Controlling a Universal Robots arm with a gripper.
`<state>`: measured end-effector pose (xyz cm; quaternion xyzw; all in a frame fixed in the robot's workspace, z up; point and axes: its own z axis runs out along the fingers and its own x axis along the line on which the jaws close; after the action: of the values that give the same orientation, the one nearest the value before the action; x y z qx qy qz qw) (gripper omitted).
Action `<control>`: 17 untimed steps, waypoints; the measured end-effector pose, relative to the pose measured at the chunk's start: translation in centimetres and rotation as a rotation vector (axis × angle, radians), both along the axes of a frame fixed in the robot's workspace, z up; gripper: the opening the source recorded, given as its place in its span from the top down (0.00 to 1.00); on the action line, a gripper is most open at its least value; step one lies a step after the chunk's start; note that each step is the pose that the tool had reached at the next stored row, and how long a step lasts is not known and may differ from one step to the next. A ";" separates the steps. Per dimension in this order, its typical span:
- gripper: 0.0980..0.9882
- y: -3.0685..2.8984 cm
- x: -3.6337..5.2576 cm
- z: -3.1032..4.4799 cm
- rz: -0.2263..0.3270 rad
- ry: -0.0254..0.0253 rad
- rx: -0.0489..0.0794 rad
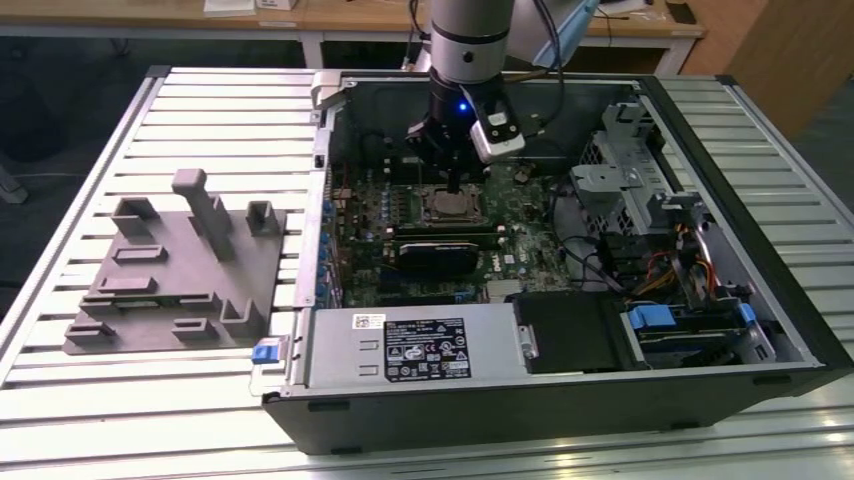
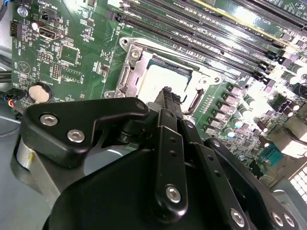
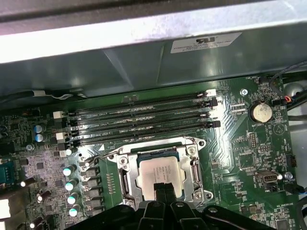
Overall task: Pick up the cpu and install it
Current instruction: 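Install the first cpu locking lever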
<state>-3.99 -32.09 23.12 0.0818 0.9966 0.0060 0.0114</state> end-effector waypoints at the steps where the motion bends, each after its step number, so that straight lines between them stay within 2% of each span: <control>1: 0.99 0.00 0.00 0.00 0.000 0.0000 0.000; 9: 0.99 0.00 -0.09 0.04 0.000 0.0001 0.000; 12: 0.99 -0.01 -0.54 0.04 0.000 0.0001 0.000; 17: 0.99 0.00 -1.81 0.04 0.000 0.0000 0.000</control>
<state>-5.80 -32.09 23.16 0.0818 0.9966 0.0059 0.0114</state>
